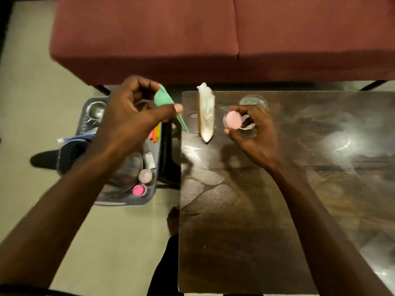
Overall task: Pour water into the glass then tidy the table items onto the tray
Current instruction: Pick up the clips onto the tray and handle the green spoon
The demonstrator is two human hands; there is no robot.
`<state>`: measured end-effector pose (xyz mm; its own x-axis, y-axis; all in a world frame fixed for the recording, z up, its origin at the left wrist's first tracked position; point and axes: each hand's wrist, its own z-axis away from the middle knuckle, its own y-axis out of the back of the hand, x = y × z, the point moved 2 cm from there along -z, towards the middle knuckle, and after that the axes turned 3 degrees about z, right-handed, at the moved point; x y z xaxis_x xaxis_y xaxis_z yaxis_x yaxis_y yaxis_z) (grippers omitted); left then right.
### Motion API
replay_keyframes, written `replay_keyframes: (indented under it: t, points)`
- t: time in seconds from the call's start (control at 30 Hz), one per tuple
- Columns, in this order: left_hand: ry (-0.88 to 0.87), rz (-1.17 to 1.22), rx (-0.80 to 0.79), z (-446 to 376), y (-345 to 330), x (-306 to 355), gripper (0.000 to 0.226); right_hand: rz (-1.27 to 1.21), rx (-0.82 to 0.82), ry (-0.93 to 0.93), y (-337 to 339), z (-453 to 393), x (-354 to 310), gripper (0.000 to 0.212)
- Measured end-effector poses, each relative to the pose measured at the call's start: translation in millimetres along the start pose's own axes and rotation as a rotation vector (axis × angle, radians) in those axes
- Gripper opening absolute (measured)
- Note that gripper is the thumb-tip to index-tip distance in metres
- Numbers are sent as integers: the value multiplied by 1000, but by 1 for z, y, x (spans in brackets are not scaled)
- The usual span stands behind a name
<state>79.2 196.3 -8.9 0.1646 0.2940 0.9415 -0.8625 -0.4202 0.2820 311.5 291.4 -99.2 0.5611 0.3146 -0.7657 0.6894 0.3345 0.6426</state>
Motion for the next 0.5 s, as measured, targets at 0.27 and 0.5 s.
replay_keyframes:
  t: [0.27, 0.5]
  points:
    - [124, -189, -2, -13, 83, -47, 34, 107, -219, 155, -78, -45, -69, 48]
    - [94, -274, -43, -46, 96, -53, 31, 446, -438, 324, -166, -57, -79, 46]
